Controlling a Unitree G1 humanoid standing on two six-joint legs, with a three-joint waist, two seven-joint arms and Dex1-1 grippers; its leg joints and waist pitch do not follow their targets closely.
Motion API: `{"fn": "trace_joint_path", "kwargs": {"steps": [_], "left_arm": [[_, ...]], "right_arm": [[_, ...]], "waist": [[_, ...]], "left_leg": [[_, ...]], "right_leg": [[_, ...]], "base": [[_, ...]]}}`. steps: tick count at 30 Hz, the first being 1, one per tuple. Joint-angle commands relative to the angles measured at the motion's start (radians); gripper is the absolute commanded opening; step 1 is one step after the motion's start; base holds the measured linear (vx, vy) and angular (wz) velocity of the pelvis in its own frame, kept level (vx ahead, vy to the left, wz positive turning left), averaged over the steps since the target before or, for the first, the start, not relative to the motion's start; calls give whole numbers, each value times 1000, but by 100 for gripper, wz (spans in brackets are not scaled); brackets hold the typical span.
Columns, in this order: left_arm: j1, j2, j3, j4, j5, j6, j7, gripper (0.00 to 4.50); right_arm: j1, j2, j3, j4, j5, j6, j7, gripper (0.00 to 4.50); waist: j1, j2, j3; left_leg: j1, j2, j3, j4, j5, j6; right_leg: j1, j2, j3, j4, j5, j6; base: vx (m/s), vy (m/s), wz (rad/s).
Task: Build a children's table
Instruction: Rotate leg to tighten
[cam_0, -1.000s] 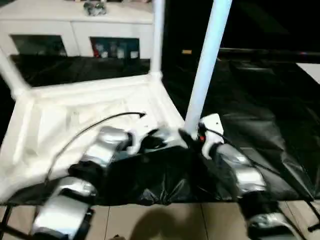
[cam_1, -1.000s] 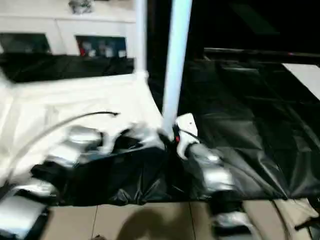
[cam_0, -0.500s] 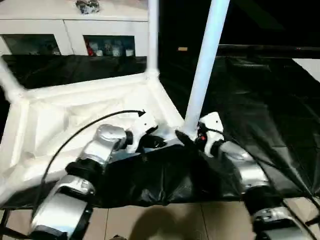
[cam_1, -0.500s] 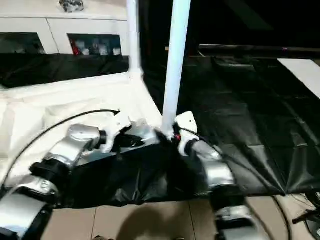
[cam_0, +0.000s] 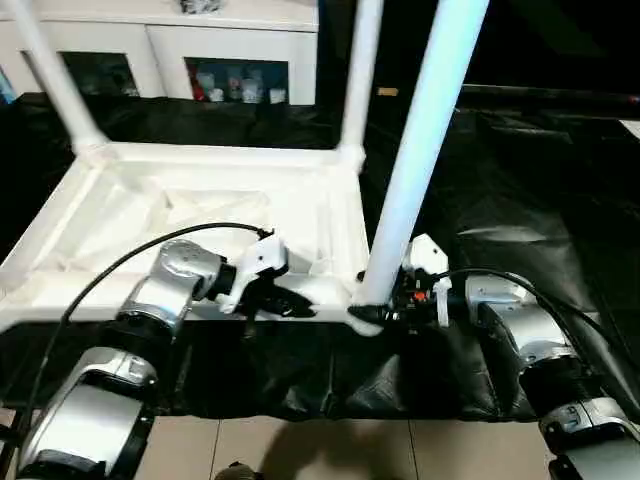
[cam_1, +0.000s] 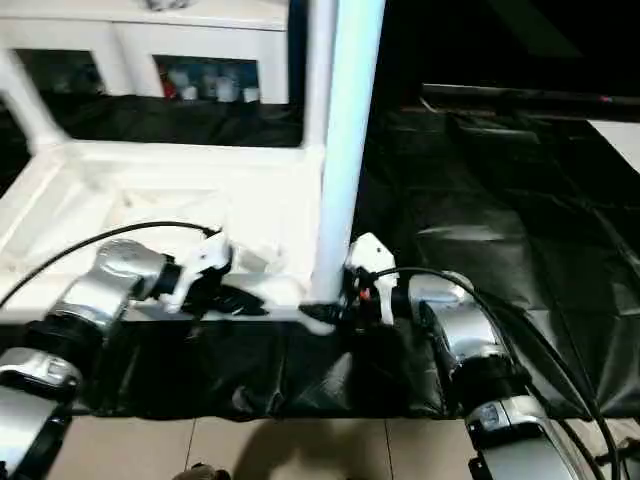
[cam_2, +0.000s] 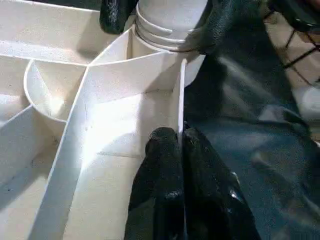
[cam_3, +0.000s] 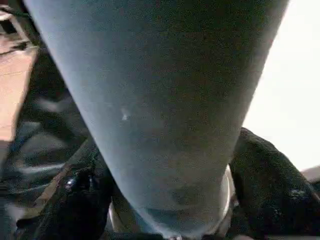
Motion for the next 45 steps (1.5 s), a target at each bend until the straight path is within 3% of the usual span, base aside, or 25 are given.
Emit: {"fn": "trace_joint_path", "kwargs": {"steps": [1, 5, 8, 11, 13, 18, 20, 21, 23, 24, 26, 28, 29, 31, 33, 37, 42, 45], "left_arm": [[-12, -12, -21, 3, -27, -8, -62, 0], [-19, -10, -28, 13, -21, -22, -71, 0], [-24, -13, -26, 23, -21, -25, -73, 0], [-29, -17, -16, 32, -16, -20, -49, 0], [-37, -26, -3, 52, -7, -15, 17, 0], [-53, -96, 48, 76, 2, 41, 265, 0], [-51, -119, 51, 66, 3, 57, 301, 0], [-46, -157, 54, 49, 5, 81, 358, 0], [-42, -186, 54, 37, 6, 95, 393, 0], [-38, -231, 53, 24, 5, 113, 446, 0], [-36, -274, 50, 19, 6, 121, 501, 0], [-34, -284, 45, 17, 11, 120, 514, 0], [-29, -297, 37, 8, 22, 113, 538, 0], [-25, -299, 34, 1, 29, 111, 543, 0], [-20, -292, 31, -3, 34, 112, 536, 0], [-13, -268, 29, -10, 35, 100, 514, 0], [4, -195, 17, -20, 13, 46, 352, 0], [8, -143, 4, -14, 8, 3, 236, 0]], "right_arm": [[-23, -18, 3, -3, 8, 2, 23, 303], [-25, -17, 17, -3, 6, 3, 42, 272], [-15, -13, 22, -12, 8, 6, 53, 265], [-4, -3, 13, -17, 7, -2, 26, 265], [3, 18, -13, -13, 8, -1, -43, 264], [25, 92, -69, 17, -50, -10, -367, 264], [32, 115, -78, 22, -65, -6, -444, 264], [38, 157, -96, 32, -85, 0, -573, 264], [36, 193, -118, 45, -83, 18, -659, 263], [29, 254, -138, 62, -84, 34, -782, 263], [19, 315, -143, 81, -100, 45, -896, 263], [13, 335, -142, 85, -100, 41, -914, 263], [3, 369, -142, 93, -100, 26, -944, 263], [-4, 379, -143, 97, -101, -5, -959, 263], [-8, 375, -152, 97, -94, -34, -953, 319], [-13, 354, -170, 88, -72, -48, -912, 350], [1, 227, -127, 28, -32, -39, -625, 365], [17, 140, -85, -12, -7, -34, -415, 365]], "waist": [[-2, -6, -62], [-3, -7, -62], [-3, -8, -64], [-2, -1, -64], [-4, -3, -63], [-13, -10, -57], [-15, -13, -58], [-18, -18, -59], [-19, -13, -59], [-23, -10, -61], [-28, -11, -60], [-32, -10, -60], [-31, 1, -60], [-33, -3, -61], [-35, -1, -60], [-36, -4, -62], [-33, -4, -67], [-30, -7, -65]], "left_leg": [[27, 25, -1, -64, -218, 61], [25, 23, -3, -65, -232, 41], [25, 22, -1, -62, -205, 51], [25, 21, -2, -61, -196, 55], [25, 21, -1, -62, -206, 49], [28, 18, -8, -69, -279, -3], [27, 17, -9, -70, -277, -4], [25, 17, -8, -70, -268, 0], [25, 17, -10, -72, -257, -1], [24, 15, -7, -70, -243, -4], [22, 12, -9, -71, -235, -5], [23, 10, -8, -70, -252, 4], [23, 10, -9, -71, -258, 8], [24, 10, -9, -71, -265, 9], [23, 11, -9, -73, -277, 9], [20, 11, -9, -73, -263, 17], [16, 10, -6, -63, -196, 66], [17, 12, -5, -61, -191, 85]], "right_leg": [[44, -32, 14, -50, -148, -261], [45, -34, 15, -51, -164, -250], [46, -33, 15, -47, -120, -259], [46, -32, 14, -45, -102, -267], [46, -32, 14, -47, -109, -265], [38, -37, 19, -65, -278, -216], [39, -38, 20, -67, -297, -200], [38, -36, 20, -67, -290, -188], [37, -36, 21, -66, -277, -188], [37, -33, 21, -64, -252, -189], [40, -31, 19, -64, -241, -188], [39, -30, 20, -69, -254, -181], [38, -33, 21, -70, -261, -175], [38, -31, 20, -72, -265, -166], [36, -30, 20, -74, -270, -162], [41, -29, 19, -70, -237, -167], [50, -30, 19, -58, -116, -209], [52, -29, 17, -57, -103, -221]], "base": [[0, 0, 0], [0, 0, 0], [0, 0, 0], [0, 0, 0], [0, 0, 0], [0, 0, 0], [0, 0, 0], [0, 0, 0], [0, 0, 0], [0, 0, 0], [0, 0, 0], [0, 0, 0], [0, 0, 0], [0, 0, 0], [0, 0, 0], [0, 0, 0], [0, 0, 0], [0, 0, 0]]}}
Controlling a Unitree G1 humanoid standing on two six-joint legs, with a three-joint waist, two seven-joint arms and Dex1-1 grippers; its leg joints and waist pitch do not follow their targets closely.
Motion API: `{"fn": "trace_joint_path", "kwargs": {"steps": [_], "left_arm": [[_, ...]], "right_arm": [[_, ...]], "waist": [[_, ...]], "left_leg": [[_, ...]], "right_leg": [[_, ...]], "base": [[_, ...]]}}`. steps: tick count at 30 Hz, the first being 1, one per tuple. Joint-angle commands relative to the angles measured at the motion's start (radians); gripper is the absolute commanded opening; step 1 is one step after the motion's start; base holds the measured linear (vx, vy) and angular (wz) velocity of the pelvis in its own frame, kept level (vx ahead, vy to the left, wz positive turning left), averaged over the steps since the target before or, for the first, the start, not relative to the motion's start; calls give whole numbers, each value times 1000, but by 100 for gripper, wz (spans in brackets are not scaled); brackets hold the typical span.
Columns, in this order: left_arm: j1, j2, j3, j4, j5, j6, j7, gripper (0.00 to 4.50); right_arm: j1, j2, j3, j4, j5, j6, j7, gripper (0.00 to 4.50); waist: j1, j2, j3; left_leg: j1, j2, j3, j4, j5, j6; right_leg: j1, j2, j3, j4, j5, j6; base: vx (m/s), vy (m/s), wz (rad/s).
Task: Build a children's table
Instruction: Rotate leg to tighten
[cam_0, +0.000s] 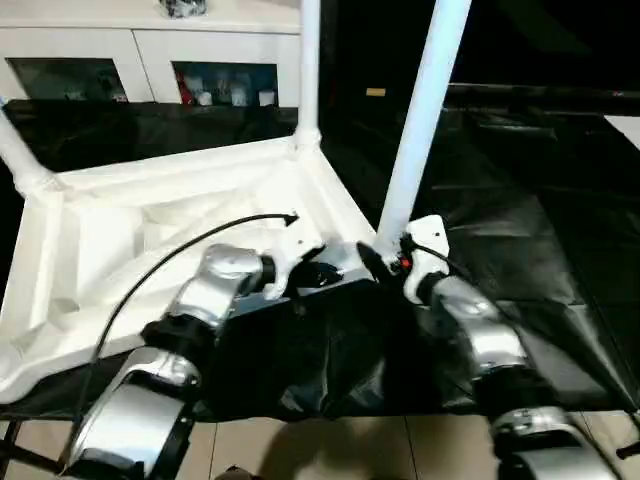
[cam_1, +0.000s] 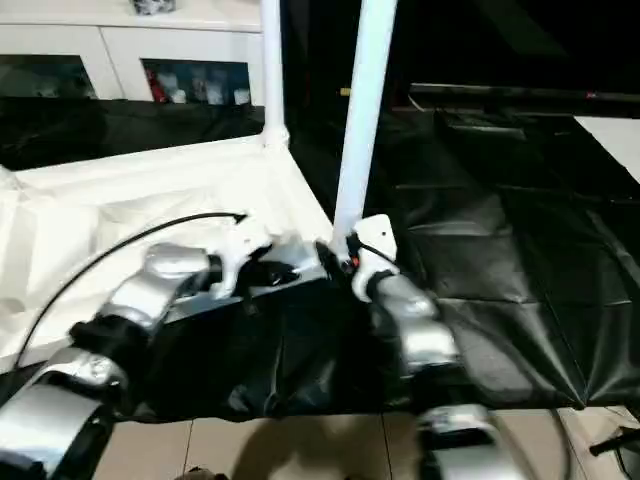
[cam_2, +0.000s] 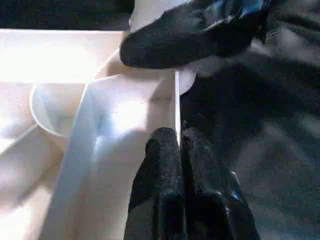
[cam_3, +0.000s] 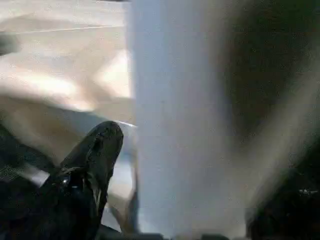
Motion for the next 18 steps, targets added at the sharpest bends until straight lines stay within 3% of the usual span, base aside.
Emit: {"fn": "trace_joint_path", "kwargs": {"steps": [1, 3, 5, 6, 12, 18], "left_arm": [[14, -2, -30, -5, -30, -44, -99, 0], [8, 29, -25, 4, -46, -53, -182, 0], [6, 37, -24, 6, -52, -55, -205, 0], [-6, 60, -28, 18, -50, -63, -246, 0], [-26, 92, -47, 43, -41, -92, -314, 0], [-28, 109, -64, 59, -23, -111, -350, 0]], "right_arm": [[10, -25, 47, -46, 25, 10, 141, 365], [18, -83, 73, -76, 51, 40, 299, 365], [18, -99, 83, -82, 56, 46, 343, 365], [20, -136, 113, -92, 59, 54, 437, 351], [11, -173, 153, -94, 62, 72, 547, 309], [6, -174, 172, -95, 63, 90, 591, 257]], "waist": [[3, -8, -63], [7, -8, -61], [8, -7, -61], [9, -12, -60], [26, -11, -58], [28, -13, -57]], "left_leg": [[18, 15, -4, -59, -193, 90], [19, 18, -1, -58, -188, 86], [21, 22, 0, -59, -203, 81], [21, 21, 0, -59, -214, 79], [26, 24, 0, -62, -245, 54], [23, 23, -3, -64, -255, 37]], "right_leg": [[52, -31, 16, -55, -97, -231], [53, -26, 12, -50, -82, -251], [49, -28, 12, -50, -90, -264], [50, -28, 11, -51, -109, -266], [44, -33, 14, -55, -170, -256], [44, -34, 15, -54, -191, -247]], "base": [[0, 0, 0], [0, 0, 0], [0, 0, 0], [0, 0, 0], [0, 0, 0], [0, 0, 0]]}}
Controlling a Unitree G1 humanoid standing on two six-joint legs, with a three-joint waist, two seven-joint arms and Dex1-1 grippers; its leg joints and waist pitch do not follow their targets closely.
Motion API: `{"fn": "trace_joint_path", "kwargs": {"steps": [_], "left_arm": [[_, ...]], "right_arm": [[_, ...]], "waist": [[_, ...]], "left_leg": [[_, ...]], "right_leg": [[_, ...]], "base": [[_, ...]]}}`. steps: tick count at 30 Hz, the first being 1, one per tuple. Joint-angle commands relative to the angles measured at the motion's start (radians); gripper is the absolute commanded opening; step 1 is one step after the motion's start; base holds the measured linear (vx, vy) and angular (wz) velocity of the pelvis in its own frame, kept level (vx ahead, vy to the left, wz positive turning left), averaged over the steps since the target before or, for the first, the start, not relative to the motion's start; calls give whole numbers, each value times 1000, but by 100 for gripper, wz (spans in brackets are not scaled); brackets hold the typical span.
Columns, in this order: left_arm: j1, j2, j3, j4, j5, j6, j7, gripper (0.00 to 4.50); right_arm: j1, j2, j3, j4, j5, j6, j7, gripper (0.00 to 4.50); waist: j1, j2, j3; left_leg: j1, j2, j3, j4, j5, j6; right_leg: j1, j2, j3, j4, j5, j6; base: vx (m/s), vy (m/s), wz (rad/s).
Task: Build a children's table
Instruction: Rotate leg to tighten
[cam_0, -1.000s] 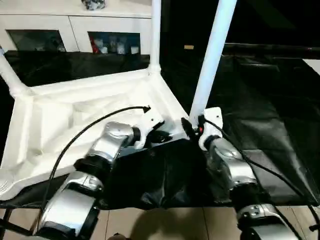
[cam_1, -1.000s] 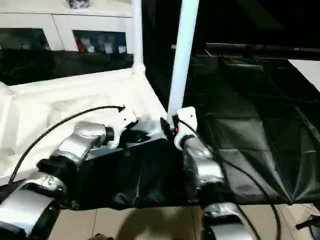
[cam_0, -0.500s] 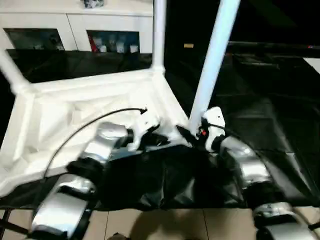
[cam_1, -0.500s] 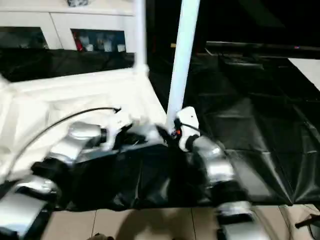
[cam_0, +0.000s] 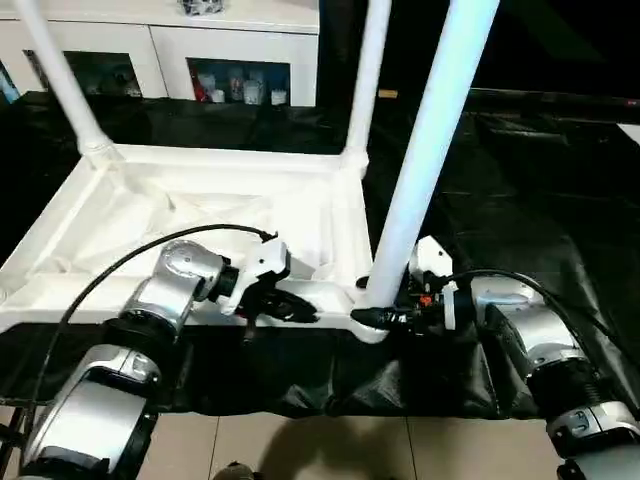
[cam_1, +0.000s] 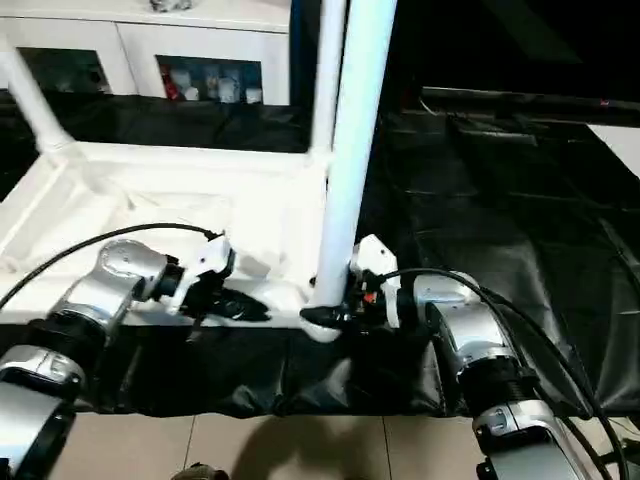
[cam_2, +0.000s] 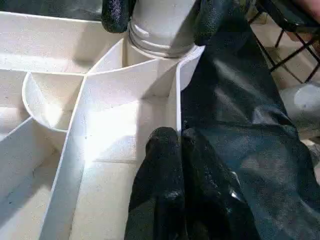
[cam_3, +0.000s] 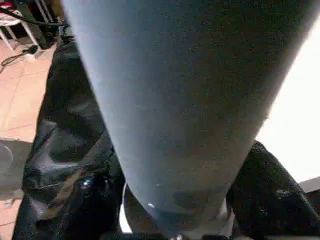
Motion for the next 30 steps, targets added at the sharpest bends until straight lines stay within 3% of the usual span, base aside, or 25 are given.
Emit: {"fn": "trace_joint_path", "kwargs": {"steps": [1, 13, 16, 17, 18, 20, 21, 24, 26, 28, 29, 30], "left_arm": [[-20, -11, -26, 9, 17, -15, -12, 0], [-21, -1, -32, 20, 31, -11, 14, 0], [-22, -36, -17, 27, 48, 46, 154, 0], [-22, -39, -15, 26, 48, 49, 160, 0], [-17, -63, -7, 17, 43, 78, 204, 0], [-14, -84, -4, 10, 44, 96, 241, 0], [-6, -149, -2, -11, 44, 152, 324, 0], [-5, -205, -1, -21, 45, 183, 388, 0], [-13, -269, -1, -19, 49, 209, 462, 0], [-16, -283, -9, -20, 56, 208, 479, 0], [-17, -284, -12, -18, 59, 205, 482, 0], [-18, -284, -13, -19, 64, 206, 485, 0]], "right_arm": [[-4, 6, 40, -20, 3, 22, 39, 250], [41, 39, 40, -57, 9, 42, 11, 209], [72, 97, 0, -37, -33, 36, -202, 208], [72, 101, -4, -35, -35, 38, -217, 206], [75, 136, -33, -16, -47, 52, -324, 202], [77, 164, -54, -7, -48, 64, -392, 198], [67, 241, -94, 29, -73, 87, -598, 198], [44, 308, -121, 71, -92, 99, -765, 197], [-5, 384, -136, 140, -100, 78, -896, 197], [-30, 409, -140, 164, -103, 58, -929, 197], [-39, 417, -145, 172, -98, 54, -933, 197], [-49, 419, -145, 177, -99, 33, -926, 197]], "waist": [[0, -6, -61], [0, -2, -59], [-4, -2, -54], [-8, -5, -51], [-14, -10, -46], [-21, -6, -40], [-30, -8, -40], [-48, -2, -43], [-64, 2, -45], [-74, 5, -42], [-76, 12, -40], [-81, 11, -42]], "left_leg": [[23, 23, -3, -70, -253, 37], [26, 23, -5, -75, -285, 18], [26, 22, -7, -79, -320, 0], [28, 22, -8, -82, -337, -9], [33, 18, -15, -84, -404, -27], [41, 16, -24, -87, -463, -45], [44, 16, -29, -89, -486, -55], [43, 14, -39, -95, -515, -60], [42, 12, -41, -99, -536, -64], [50, 11, -42, -98, -588, -62], [62, 10, -45, -96, -628, -54], [55, 11, -50, -101, -638, -49]], "right_leg": [[43, -34, 14, -58, -190, -246], [40, -33, 15, -62, -224, -233], [35, -36, 17, -70, -287, -215], [31, -37, 18, -74, -322, -206], [27, -42, 16, -89, -474, -164], [18, -44, 12, -104, -609, -117], [15, -45, 10, -110, -653, -97], [20, -44, 0, -120, -659, -82], [22, -40, -6, -121, -615, -96], [16, -38, -16, -133, -626, -90], [13, -37, -27, -145, -632, -84], [24, -38, -33, -145, -613, -81]], "base": [[0, 0, 0], [0, 0, 0], [0, 0, 0], [0, 0, 0], [0, 0, 0], [0, 0, 0], [0, 0, 0], [0, 0, 0], [0, 0, 0], [0, 0, 0], [0, 0, 0], [0, 0, 0]]}}
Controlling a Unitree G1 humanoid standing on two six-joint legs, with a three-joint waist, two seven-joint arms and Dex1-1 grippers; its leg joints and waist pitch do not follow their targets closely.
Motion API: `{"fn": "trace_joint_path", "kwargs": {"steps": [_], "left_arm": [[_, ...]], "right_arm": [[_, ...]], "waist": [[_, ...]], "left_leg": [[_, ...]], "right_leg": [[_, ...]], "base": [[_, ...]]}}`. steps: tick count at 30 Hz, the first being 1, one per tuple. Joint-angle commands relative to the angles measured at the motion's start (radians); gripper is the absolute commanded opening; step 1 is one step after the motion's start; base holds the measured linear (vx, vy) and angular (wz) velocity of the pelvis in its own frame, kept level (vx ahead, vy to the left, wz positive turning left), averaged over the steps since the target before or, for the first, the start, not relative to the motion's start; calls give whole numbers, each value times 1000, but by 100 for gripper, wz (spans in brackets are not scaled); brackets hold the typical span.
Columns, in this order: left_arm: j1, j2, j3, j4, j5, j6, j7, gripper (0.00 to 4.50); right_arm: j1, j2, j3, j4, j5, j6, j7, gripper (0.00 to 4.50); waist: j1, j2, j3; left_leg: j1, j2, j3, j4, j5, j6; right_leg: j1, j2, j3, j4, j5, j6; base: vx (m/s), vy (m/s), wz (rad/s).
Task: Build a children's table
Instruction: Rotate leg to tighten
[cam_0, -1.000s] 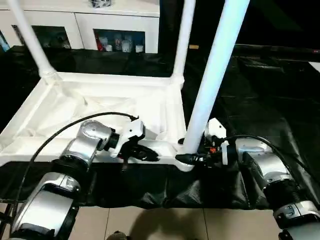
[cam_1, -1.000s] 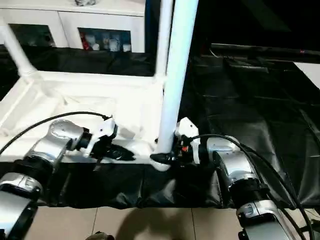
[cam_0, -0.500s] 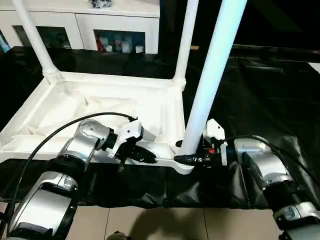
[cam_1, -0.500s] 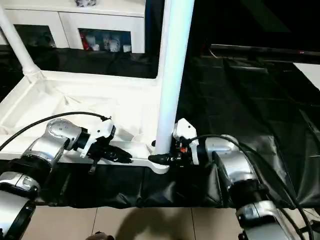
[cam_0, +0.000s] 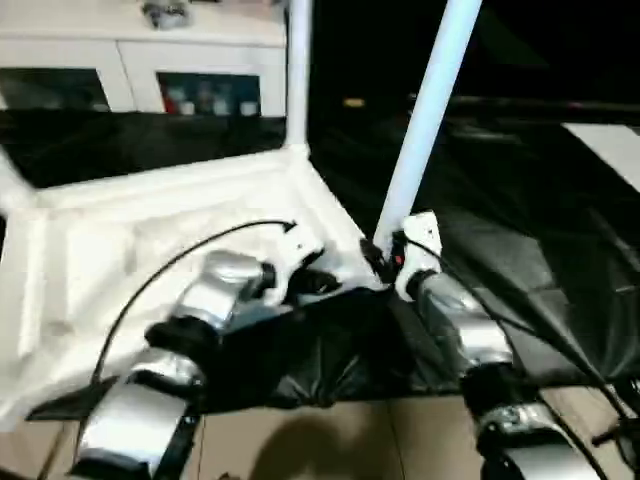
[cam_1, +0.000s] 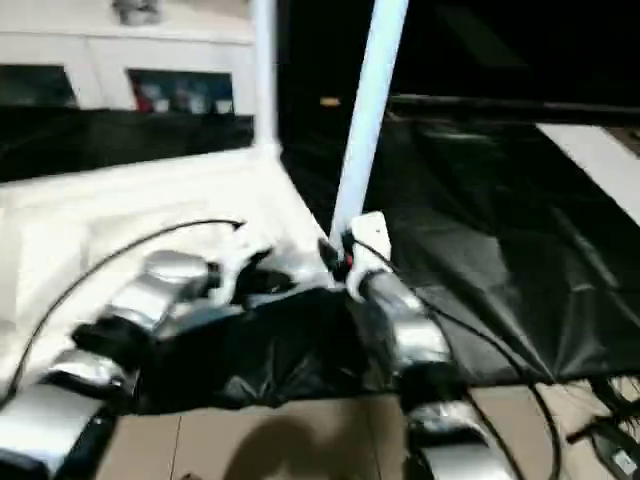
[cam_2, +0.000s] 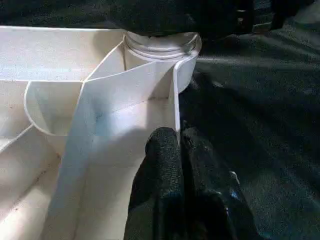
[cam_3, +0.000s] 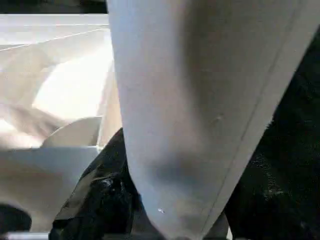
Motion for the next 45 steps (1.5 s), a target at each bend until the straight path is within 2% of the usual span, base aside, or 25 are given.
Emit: {"fn": "trace_joint_path", "kwargs": {"steps": [1, 3, 5, 7, 10, 12, 14, 16, 18, 19, 21, 25, 28, 33, 35, 36, 40, 42, 43, 44, 45], "left_arm": [[-11, -89, -61, -14, -3, -7, -17, 0], [-11, -78, -62, -22, 4, 3, -20, 0], [-7, -61, -63, -32, 12, 8, -16, 0], [-5, -39, -63, -36, 16, 5, -25, 0], [3, 16, -69, -40, 16, -40, -97, 0], [4, 26, -71, -38, 18, -51, -110, 0], [7, 39, -75, -39, 15, -81, -143, 0], [12, 91, -73, -35, -8, -133, -269, 0], [11, 109, -73, -31, -17, -156, -312, 0], [9, 121, -70, -30, -29, -163, -349, 0], [6, 133, -66, -26, -42, -171, -382, 0], [-5, 160, -63, -11, -53, -185, -445, 0], [-15, 171, -67, 5, -51, -199, -465, 0], [-32, 182, -66, 39, -49, -220, -497, 0], [-35, 184, -66, 45, -47, -223, -499, 0], [-38, 183, -64, 50, -47, -221, -493, 0], [-40, 180, -58, 57, -48, -213, -474, 0], [-48, 168, -50, 70, -34, -187, -394, 0], [-53, 144, -34, 73, -37, -151, -326, 0], [-54, 141, -32, 72, -37, -146, -318, 0], [-53, 115, -22, 59, -44, -115, -271, 0]], "right_arm": [[-8, 78, 67, 47, 6, 13, 43, 197], [-19, 76, 57, 43, 7, -18, 64, 252], [-20, 68, 41, 31, 24, -20, 86, 266], [-21, 43, 42, 30, 22, -32, 119, 277], [-12, -44, 80, 19, 14, -46, 262, 314], [-9, -61, 87, 17, 17, -49, 302, 314], [-6, -82, 95, 12, 19, -49, 353, 314], [29, -192, 153, -49, 45, -57, 638, 314], [36, -225, 165, -70, 62, -48, 727, 314], [38, -245, 174, -85, 76, -34, 784, 314], [39, -268, 190, -95, 84, -33, 843, 314], [44, -312, 239, -120, 79, -25, 966, 286], [43, -322, 253, -119, 74, -34, 997, 260], [43, -321, 266, -127, 83, -22, 1041, 224], [44, -318, 268, -131, 88, -15, 1045, 217], [50, -312, 266, -139, 94, -3, 1040, 212], [61, -303, 255, -148, 99, 9, 1014, 207], [74, -280, 228, -141, 92, 8, 928, 205], [84, -251, 196, -124, 74, 5, 806, 205], [85, -246, 191, -122, 72, 2, 790, 205], [93, -217, 166, -108, 53, -1, 674, 203]], "waist": [[-16, 16, -37], [-12, 16, -39], [-9, 12, -40], [-4, 11, -41], [2, 8, -47], [5, 6, -49], [11, 5, -49], [20, 2, -51], [29, 3, -54], [39, 2, -57], [46, 4, -60], [58, 3, -64], [63, 3, -61], [63, 1, -54], [64, 1, -54], [64, 7, -55], [64, 4, -56], [65, 4, -56], [64, -1, -54], [63, 1, -53], [56, -6, -51]], "left_leg": [[35, 15, -28, -95, -642, -49], [37, 16, -26, -96, -626, -43], [36, 16, -23, -96, -612, -39], [28, 18, -20, -98, -568, -35], [16, 20, -14, -98, -489, -24], [11, 19, -7, -95, -437, -10], [15, 20, -2, -91, -400, 2], [18, 20, 3, -83, -383, 20], [16, 23, 8, -79, -340, 40], [5, 26, 11, -76, -265, 48], [7, 27, 14, -70, -214, 57], [10, 26, 17, -63, -153, 78], [14, 28, 19, -65, -179, 74], [19, 31, 19, -76, -281, 24], [20, 31, 18, -77, -289, 16], [20, 31, 17, -77, -288, 14], [18, 29, 18, -75, -267, 16], [17, 29, 19, -74, -263, 16], [15, 28, 19, -75, -268, 13], [16, 28, 18, -77, -272, 4], [18, 25, 14, -79, -313, -12]], "right_leg": [[5, -35, -6, -96, -601, -88], [7, -40, -4, -97, -556, -107], [6, -41, -1, -93, -536, -120], [11, -44, 7, -85, -496, -137], [22, -44, 14, -69, -403, -165], [25, -43, 18, -64, -353, -181], [21, -46, 20, -63, -343, -194], [24, -40, 23, -58, -328, -201], [27, -40, 27, -49, -270, -219], [36, -35, 25, -30, -182, -248], [37, -34, 25, -15, -91, -278], [43, -33, 22, -2, 3, -309], [39, -35, 22, -6, -38, -306], [32, -39, 28, -24, -230, -254], [31, -39, 28, -25, -249, -245], [30, -39, 29, -25, -245, -246], [32, -36, 28, -21, -201, -252], [32, -37, 29, -21, -197, -253], [31, -38, 29, -23, -216, -248], [29, -39, 30, -24, -233, -243], [26, -42, 30, -35, -334, -214]], "base": [[0, 0, 0], [0, 0, 0], [0, 0, 0], [0, 0, 0], [0, 0, 0], [0, 0, 0], [0, 0, 0], [0, 0, 0], [61, -39, 9], [65, -35, 6], [60, -24, 0], [14, -5, 0], [0, 0, 0], [0, 0, 0], [0, 0, 0], [0, 0, 0], [0, 0, 0], [0, 0, 0], [0, 0, 0], [0, 0, 0], [0, 0, 0]]}}
